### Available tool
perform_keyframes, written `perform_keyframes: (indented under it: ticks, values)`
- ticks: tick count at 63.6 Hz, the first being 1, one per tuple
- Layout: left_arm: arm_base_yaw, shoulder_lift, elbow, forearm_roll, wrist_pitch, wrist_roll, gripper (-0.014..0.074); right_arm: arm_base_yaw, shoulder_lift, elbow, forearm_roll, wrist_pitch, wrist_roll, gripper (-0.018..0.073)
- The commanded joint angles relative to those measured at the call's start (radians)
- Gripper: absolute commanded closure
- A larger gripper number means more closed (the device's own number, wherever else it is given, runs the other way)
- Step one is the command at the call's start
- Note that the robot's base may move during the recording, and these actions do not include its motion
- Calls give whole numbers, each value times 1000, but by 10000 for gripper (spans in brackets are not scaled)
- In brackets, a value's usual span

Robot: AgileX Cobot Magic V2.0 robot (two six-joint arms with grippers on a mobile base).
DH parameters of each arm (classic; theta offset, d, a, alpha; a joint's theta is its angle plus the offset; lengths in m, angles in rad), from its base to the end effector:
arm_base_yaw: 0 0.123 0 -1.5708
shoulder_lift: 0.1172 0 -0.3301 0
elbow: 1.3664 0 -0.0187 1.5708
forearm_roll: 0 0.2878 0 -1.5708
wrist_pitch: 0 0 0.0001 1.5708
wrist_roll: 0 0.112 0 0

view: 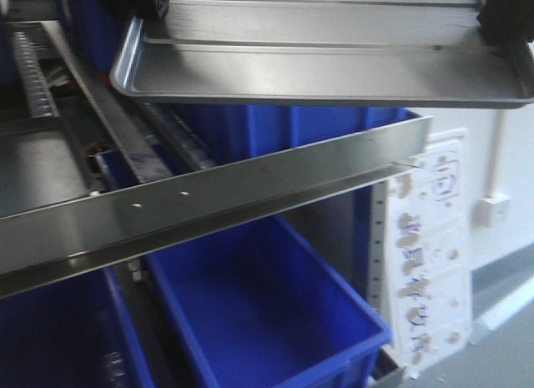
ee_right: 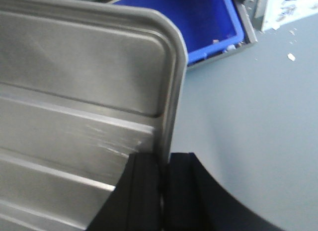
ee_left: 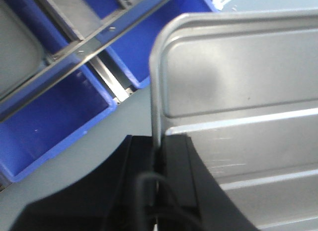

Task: Grab silver tray and stack on right shelf
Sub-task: 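Lower the held tray onto the larger grey-blue tray with both grippers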

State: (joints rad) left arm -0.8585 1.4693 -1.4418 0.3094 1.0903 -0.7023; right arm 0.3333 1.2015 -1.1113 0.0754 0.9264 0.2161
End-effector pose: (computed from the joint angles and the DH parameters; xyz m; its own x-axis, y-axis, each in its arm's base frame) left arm 0.2507 -0.2441 0.3975 -0.8052 0.1554 -0.5722 0.2474 0.9651 -0.0861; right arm 0.2552 0.0955 0.3710 -0.8239 -0.0122 -0.5666 -0.1529 0.9675 0.2015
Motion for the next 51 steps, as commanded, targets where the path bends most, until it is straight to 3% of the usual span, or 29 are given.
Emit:
perform_keyframes:
  ticks: [1, 51]
  values:
    - [-5, -38, -29, 40, 1, 16, 689, -5, -27, -37, -21, -53, -15, 503]
    - [-5, -38, -29, 40, 1, 16, 689, -5, -27, -37, -21, -53, -15, 503]
